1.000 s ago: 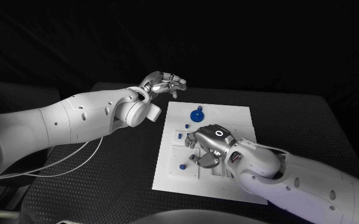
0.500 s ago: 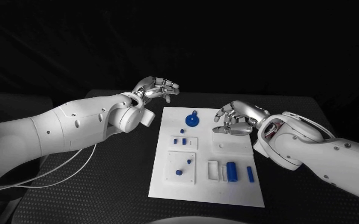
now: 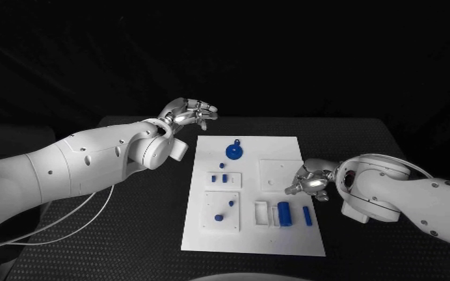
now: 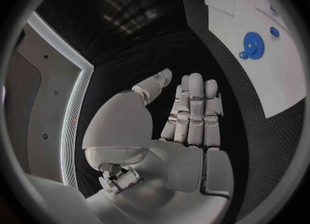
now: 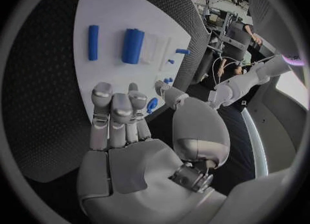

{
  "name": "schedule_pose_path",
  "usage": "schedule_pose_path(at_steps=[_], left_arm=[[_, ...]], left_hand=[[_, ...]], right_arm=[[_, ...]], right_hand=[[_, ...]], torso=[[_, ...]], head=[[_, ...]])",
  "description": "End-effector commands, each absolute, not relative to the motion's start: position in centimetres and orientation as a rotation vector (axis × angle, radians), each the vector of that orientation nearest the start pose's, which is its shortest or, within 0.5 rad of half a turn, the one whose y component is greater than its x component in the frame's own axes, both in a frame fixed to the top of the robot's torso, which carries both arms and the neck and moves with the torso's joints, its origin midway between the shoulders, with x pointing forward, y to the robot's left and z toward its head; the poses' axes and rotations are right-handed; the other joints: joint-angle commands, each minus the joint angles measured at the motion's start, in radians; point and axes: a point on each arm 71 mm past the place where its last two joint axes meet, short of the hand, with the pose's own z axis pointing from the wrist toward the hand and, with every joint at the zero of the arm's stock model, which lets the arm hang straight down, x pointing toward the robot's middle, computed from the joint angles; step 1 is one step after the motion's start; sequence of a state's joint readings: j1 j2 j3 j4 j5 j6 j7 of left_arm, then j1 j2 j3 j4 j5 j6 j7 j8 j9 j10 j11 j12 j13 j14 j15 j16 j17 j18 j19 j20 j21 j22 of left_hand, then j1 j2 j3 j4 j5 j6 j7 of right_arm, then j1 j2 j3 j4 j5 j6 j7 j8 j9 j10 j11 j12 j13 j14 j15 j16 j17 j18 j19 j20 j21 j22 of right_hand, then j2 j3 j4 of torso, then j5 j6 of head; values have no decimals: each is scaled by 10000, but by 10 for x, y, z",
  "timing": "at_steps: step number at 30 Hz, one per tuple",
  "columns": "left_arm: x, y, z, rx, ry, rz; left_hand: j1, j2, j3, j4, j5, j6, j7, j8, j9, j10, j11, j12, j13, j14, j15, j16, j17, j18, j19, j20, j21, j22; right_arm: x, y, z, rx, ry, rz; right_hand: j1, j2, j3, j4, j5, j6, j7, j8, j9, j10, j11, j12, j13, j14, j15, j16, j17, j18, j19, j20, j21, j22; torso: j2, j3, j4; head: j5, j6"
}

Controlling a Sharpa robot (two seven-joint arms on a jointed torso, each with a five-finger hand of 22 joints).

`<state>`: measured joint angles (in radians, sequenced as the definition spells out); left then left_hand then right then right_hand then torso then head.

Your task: Assemble the parts on the task board

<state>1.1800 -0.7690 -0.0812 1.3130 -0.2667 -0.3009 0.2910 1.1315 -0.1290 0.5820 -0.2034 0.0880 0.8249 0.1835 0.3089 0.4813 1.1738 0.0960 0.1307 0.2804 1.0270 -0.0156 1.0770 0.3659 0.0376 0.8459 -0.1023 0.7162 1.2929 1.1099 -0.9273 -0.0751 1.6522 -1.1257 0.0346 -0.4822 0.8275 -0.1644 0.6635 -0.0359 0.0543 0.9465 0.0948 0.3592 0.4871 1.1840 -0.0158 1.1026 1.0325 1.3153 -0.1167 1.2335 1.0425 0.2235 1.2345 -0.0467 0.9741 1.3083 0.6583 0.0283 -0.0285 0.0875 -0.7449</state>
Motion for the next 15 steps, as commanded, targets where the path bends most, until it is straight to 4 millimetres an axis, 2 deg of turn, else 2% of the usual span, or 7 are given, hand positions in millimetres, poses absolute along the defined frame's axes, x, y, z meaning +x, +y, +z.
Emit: schedule_pose_path(at_steps=[1, 8, 15], left_arm=[[516, 230, -218, -9206, 15795, -12951], [516, 230, -218, -9207, 15806, -12957], [516, 230, -218, -9209, 15815, -12957]], left_hand=[[-116, 11, -40, 44, 28, -47, -15, -37, 13, -10, 32, 34, 2, -20, 65, -46, 17, 107, 22, -51, -39, 10], [-122, 15, -41, 50, 28, -48, -14, -38, 15, -12, 32, 35, 2, -22, 66, -49, 19, 106, 22, -50, -42, 13], [-128, 19, -42, 56, 28, -50, -14, -39, 16, -16, 34, 36, 2, -23, 67, -51, 21, 105, 22, -49, -45, 15]], right_arm=[[415, -226, -271, 2245, 24693, 3635], [403, -221, -283, 2328, 24860, 3582], [400, -214, -292, 2324, 24920, 3670]], right_hand=[[-199, -44, 28, -65, -58, 164, 27, 85, 92, -176, 7, 78, 84, -23, -45, 82, 26, 383, -38, -5, 85, 204], [-711, -253, 115, -53, -57, 362, -48, 225, 350, -21, -58, 146, 225, 12, -97, 183, 92, 383, -8, -17, 258, 194], [-942, -396, 165, 1, -56, 270, -37, 174, 429, 21, -51, 120, 262, 13, -94, 207, 106, 383, -10, -25, 316, 179]], torso=[[-14, -18, 1], [5, -21, 0], [11, -16, 22]], head=[[-106, -57], [-218, -60], [-265, -108]])
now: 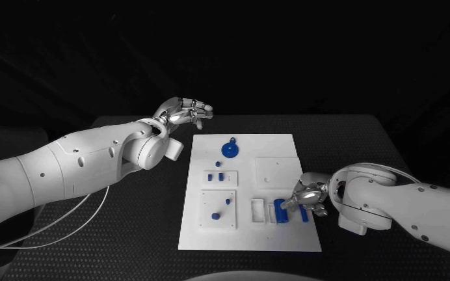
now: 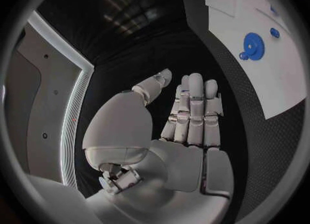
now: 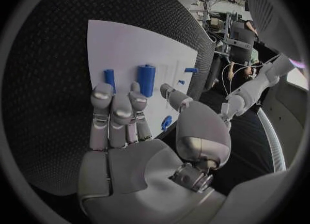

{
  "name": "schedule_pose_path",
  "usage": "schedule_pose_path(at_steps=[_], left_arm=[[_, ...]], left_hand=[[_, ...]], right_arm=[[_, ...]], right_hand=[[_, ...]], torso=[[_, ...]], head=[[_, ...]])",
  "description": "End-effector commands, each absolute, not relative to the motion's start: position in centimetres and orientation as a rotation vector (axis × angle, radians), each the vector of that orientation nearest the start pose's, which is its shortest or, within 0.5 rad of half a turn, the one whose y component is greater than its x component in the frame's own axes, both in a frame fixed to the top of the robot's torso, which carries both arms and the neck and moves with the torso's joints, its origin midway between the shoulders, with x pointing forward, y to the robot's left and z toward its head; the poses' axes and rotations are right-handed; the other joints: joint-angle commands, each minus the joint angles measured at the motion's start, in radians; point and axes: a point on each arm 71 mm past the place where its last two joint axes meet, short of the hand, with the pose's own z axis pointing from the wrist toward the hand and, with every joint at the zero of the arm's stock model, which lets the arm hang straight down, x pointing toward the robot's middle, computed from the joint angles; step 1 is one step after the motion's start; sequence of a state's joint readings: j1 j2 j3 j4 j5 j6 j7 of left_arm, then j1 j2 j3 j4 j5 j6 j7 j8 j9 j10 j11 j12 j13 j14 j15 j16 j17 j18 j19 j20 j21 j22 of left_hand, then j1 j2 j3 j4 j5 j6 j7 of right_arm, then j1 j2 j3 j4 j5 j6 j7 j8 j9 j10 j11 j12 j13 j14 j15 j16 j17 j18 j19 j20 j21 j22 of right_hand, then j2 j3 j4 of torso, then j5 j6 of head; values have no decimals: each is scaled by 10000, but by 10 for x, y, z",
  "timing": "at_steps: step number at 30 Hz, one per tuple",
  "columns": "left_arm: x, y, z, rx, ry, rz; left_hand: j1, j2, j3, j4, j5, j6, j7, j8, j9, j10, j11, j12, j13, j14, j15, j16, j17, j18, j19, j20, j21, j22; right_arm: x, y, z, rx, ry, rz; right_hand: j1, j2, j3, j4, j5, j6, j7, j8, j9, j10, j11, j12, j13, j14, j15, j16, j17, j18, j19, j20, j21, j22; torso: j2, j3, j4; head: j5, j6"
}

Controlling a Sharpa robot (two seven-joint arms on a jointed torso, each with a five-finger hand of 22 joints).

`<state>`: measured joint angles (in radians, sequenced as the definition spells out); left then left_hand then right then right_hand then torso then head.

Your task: Assemble the parts on the task board

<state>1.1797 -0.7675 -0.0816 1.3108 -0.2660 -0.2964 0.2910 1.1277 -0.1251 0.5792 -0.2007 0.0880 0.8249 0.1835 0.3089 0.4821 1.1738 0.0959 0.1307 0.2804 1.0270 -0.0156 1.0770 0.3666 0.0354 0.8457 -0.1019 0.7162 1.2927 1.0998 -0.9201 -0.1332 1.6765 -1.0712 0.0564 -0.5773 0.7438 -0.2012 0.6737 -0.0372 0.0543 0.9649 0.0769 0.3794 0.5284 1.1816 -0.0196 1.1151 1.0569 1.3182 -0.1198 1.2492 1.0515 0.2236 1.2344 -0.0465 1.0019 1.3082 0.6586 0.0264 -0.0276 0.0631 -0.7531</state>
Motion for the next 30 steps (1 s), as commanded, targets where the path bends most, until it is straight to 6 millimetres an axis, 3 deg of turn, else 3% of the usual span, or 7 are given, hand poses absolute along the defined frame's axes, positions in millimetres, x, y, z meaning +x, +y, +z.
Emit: schedule_pose_path(at_steps=[1, 18, 30], left_arm=[[516, 231, -218, -9211, 15813, -12952], [515, 232, -218, -9226, 15823, -12936], [515, 231, -218, -9223, 15843, -12959]], left_hand=[[-90, -19, -15, 30, 28, -50, -13, -40, 9, -16, 35, 36, 2, -23, 67, -51, 13, 127, 24, -52, -45, 18], [-106, -17, -20, 42, 26, -56, -11, -44, 12, -25, 37, 37, 2, -27, 70, -57, 18, 125, 23, -50, -52, 25], [-111, -17, -21, 48, 25, -60, -11, -46, 14, -28, 38, 40, 2, -28, 71, -60, 22, 126, 23, -50, -57, 29]], right_arm=[[400, -213, -293, 2290, 24926, 3664], [403, -205, -309, 1590, 24550, 3093], [402, -198, -315, 1457, 24555, 3100]], right_hand=[[-118, -40, 70, 17, -56, 78, 143, -33, 22, 48, -10, -8, 21, -16, -61, 52, 16, 382, -10, -29, 42, 178], [-250, -180, 186, 52, -55, -36, 181, -114, 83, 67, 27, -50, 60, -18, -27, 54, 13, 382, -33, -36, 81, 161], [-212, -106, 270, -11, -55, -23, 185, -117, 133, 77, 33, -71, 81, -14, -17, 50, 4, 382, -43, -38, 108, 158]], torso=[[10, -1, 13], [10, 7, -1], [9, 5, -6]], head=[[-21, -31], [44, -142], [83, -212]])
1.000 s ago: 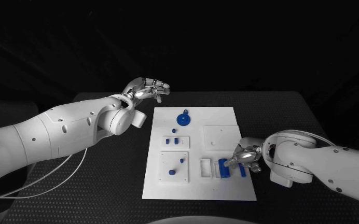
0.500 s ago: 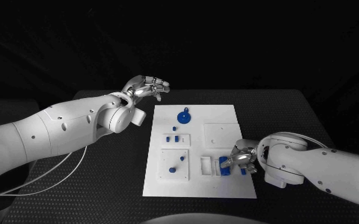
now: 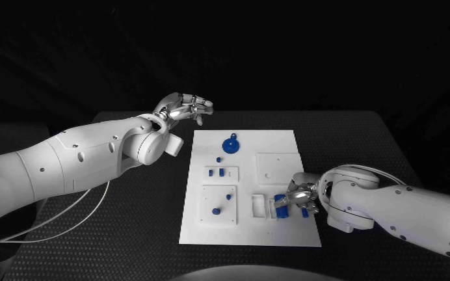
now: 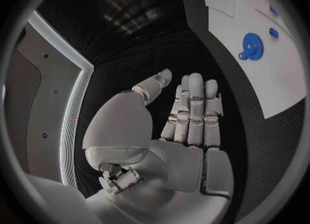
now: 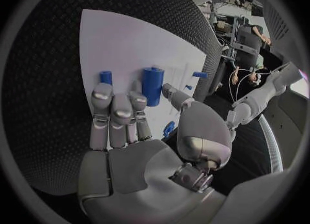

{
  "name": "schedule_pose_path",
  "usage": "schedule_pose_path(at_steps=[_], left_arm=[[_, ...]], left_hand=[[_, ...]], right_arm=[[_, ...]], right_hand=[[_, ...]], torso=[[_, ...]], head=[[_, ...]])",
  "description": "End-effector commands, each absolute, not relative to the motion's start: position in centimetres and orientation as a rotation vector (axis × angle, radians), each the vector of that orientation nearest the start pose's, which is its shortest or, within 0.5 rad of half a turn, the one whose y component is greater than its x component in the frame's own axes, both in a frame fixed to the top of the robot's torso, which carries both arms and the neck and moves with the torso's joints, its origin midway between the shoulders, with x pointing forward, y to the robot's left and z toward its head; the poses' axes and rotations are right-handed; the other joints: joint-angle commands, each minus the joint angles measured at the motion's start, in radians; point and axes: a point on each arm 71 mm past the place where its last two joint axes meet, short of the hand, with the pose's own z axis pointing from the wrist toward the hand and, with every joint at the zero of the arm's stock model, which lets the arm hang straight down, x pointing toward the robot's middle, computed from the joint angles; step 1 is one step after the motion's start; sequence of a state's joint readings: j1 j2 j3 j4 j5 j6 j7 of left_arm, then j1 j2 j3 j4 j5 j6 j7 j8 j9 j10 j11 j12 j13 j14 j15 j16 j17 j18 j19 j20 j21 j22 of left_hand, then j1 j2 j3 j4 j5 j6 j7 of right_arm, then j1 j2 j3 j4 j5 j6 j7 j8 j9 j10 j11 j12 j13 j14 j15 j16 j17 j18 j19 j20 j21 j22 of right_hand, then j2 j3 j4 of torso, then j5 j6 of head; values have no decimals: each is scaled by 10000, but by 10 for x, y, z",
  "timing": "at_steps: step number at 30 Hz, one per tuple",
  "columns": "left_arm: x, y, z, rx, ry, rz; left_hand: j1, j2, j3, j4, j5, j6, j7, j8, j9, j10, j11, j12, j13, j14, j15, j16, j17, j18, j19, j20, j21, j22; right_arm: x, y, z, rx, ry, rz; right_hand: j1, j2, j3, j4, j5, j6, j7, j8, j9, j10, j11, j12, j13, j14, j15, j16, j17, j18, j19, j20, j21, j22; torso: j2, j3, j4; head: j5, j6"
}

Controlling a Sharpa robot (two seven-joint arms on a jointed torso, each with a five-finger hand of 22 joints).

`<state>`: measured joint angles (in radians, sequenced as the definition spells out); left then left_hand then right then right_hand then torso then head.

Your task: Assemble the parts on the task board

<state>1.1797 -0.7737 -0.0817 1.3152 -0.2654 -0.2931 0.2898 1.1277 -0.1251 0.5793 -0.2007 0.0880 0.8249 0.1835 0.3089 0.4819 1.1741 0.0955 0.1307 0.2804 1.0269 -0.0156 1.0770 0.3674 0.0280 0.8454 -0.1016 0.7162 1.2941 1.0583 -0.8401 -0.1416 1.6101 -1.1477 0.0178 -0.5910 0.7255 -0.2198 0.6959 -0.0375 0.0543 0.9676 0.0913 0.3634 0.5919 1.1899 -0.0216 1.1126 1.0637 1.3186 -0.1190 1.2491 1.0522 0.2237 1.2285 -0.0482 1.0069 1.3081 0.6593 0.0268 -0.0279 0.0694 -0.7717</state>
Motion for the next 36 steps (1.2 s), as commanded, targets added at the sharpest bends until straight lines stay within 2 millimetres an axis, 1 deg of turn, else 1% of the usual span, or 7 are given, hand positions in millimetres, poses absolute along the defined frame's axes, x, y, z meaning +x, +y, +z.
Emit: schedule_pose_path(at_steps=[1, 14, 15, 16, 21, 25, 36], left_arm=[[515, 231, -218, -9222, 15842, -12959], [514, 231, -218, -9222, 15833, -12956], [514, 231, -218, -9219, 15834, -12962], [514, 231, -218, -9217, 15837, -12968], [514, 232, -218, -9228, 15820, -12936], [515, 232, -218, -9234, 15817, -12921], [514, 231, -218, -9229, 15824, -12935]], left_hand=[[-112, -17, -22, 49, 25, -60, -11, -47, 16, -31, 42, 40, 2, -28, 71, -60, 15, 200, 25, -52, -58, 16], [-114, -16, -22, 52, 26, -64, -9, -49, 17, -34, 42, 41, 3, -29, 71, -62, 18, 201, 25, -52, -61, 19], [-114, -16, -22, 52, 26, -64, -9, -49, 17, -34, 42, 41, 3, -29, 71, -62, 18, 201, 25, -52, -61, 19], [-114, -16, -22, 53, 26, -65, -9, -50, 17, -35, 42, 41, 3, -29, 71, -62, 18, 201, 25, -52, -61, 20], [-115, -15, -22, 54, 26, -66, -9, -51, 18, -36, 42, 42, 3, -28, 71, -63, 20, 202, 26, -52, -63, 22], [-114, -15, -21, 54, 27, -67, -9, -51, 19, -38, 42, 42, 3, -29, 71, -63, 21, 202, 26, -53, -64, 24], [-112, -18, -21, 55, 29, -66, -9, -51, 22, -39, 42, 45, 4, -29, 71, -65, 25, 203, 26, -53, -67, 28]], right_arm=[[402, -197, -315, 1457, 24527, 3154], [398, -191, -314, 1451, 24535, 3449], [398, -190, -314, 1462, 24519, 3459], [398, -190, -313, 1487, 24491, 3470], [394, -194, -312, 2185, 24685, 3698], [392, -197, -307, 2489, 24630, 3880], [394, -187, -289, 2957, 24559, 4563]], right_hand=[[-20, 97, 57, -25, -55, -47, 41, 43, -495, -3, 53, -48, 16, -17, -24, 51, -3, 381, 16, -20, 64, 159], [93, 137, 134, -202, -56, 3, 32, 52, -435, 27, 46, -67, 38, -8, -25, 55, -10, 381, 12, -13, 106, 160], [98, 27, 129, -236, -54, 6, 32, 50, -430, 26, 47, -73, 40, -10, -25, 53, -12, 381, 11, -10, 114, 162], [102, -1, 157, -239, -53, 15, 30, 49, -422, 30, 45, -81, 41, -10, -26, 50, -16, 381, 12, -8, 119, 159], [183, 28, 360, -263, -55, 81, 12, 52, -375, 67, 28, -115, 49, -1, -38, 43, -30, 381, 26, 0, 147, 146], [183, 48, 574, -217, -55, 122, 2, 42, -343, 86, 18, -149, 55, 3, -47, 37, -43, 381, 28, 9, 157, 130], [119, 76, 700, -227, -47, 216, -21, 53, -297, 121, -2, -176, 68, 13, -61, 48, -46, 381, 43, 24, 191, 128]], torso=[[-2, 1, 0], [-6, -8, -3], [-5, -9, -4], [-6, -12, -3], [-8, -9, -2], [-13, -10, -9], [-6, 0, -5]], head=[[16, -32], [25, -47], [23, -50], [22, -47], [35, -35], [40, -36], [37, -16]])
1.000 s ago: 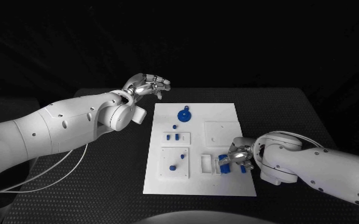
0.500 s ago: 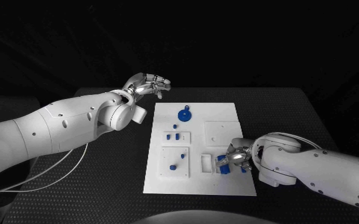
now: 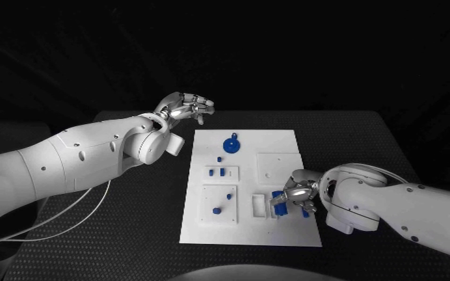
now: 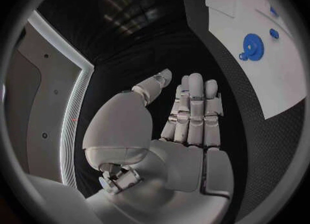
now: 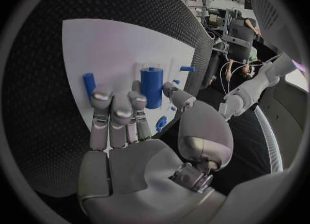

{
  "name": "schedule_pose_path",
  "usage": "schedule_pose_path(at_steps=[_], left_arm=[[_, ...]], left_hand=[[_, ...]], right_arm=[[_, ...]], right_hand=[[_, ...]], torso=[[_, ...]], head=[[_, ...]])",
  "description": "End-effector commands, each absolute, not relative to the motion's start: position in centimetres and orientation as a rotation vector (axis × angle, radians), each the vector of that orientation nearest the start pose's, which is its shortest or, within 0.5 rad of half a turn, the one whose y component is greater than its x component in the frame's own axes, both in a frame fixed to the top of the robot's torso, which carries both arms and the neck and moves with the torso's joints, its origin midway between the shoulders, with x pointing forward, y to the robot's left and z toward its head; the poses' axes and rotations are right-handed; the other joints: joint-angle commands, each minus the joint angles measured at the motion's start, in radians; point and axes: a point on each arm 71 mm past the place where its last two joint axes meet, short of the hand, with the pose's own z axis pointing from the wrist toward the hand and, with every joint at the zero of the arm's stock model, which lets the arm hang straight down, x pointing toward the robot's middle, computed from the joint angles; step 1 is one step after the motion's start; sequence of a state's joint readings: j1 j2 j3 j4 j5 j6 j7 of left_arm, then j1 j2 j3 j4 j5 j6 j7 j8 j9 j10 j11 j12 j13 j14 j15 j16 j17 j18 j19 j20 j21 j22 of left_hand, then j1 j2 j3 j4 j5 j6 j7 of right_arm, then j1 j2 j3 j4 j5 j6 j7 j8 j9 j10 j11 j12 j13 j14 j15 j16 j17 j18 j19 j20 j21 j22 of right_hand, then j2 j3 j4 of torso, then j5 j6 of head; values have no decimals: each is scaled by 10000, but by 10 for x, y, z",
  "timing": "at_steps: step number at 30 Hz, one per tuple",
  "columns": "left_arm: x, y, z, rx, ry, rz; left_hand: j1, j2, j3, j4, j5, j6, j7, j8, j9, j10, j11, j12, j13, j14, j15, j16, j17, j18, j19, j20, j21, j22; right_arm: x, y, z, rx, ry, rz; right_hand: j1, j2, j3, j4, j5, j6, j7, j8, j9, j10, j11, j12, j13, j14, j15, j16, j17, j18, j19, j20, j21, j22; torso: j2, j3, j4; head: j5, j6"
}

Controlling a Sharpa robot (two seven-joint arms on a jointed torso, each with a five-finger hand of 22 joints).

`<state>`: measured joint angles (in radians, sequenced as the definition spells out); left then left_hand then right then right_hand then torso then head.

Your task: Assemble the parts on the task board

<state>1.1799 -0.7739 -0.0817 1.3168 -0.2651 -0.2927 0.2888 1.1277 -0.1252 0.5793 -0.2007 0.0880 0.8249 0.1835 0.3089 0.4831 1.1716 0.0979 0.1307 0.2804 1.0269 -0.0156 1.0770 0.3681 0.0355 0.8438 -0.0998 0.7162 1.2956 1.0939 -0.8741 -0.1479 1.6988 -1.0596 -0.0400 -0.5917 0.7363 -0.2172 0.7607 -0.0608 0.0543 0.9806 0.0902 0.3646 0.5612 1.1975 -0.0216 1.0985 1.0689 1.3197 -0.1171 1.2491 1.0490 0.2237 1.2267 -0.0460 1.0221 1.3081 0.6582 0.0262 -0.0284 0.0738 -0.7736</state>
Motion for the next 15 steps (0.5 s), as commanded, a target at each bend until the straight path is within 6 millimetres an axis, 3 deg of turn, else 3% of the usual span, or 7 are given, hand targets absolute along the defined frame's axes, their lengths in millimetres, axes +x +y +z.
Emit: schedule_pose_path(at_steps=[1, 15], left_arm=[[515, 231, -218, -9228, 15825, -12938], [514, 230, -218, -9219, 15857, -12977]], left_hand=[[-112, -18, -21, 55, 29, -65, -9, -51, 10, -14, 19, 46, 4, -29, 71, -65, 17, 128, 43, -71, -67, 13], [-136, -12, -25, 80, 28, -64, -7, -51, 15, -16, 20, 51, 5, -28, 73, -68, 24, 125, 46, -68, -73, 21]], right_arm=[[394, -185, -288, 2985, 24576, 4606], [402, -165, -294, 2827, 24771, 4733]], right_hand=[[6, 55, 56, 4, -46, 90, -10, 40, 12, 47, -3, -37, 17, 2, -81, 48, -15, 381, 61, 3, 40, 129], [-122, 85, 69, -5, -51, 117, -17, 18, 32, 55, -11, -64, 29, 1, -89, 51, -19, 381, 54, 18, 59, 127]], torso=[[7, 8, 1], [10, -2, 16]], head=[[-9, 5], [3, -29]])
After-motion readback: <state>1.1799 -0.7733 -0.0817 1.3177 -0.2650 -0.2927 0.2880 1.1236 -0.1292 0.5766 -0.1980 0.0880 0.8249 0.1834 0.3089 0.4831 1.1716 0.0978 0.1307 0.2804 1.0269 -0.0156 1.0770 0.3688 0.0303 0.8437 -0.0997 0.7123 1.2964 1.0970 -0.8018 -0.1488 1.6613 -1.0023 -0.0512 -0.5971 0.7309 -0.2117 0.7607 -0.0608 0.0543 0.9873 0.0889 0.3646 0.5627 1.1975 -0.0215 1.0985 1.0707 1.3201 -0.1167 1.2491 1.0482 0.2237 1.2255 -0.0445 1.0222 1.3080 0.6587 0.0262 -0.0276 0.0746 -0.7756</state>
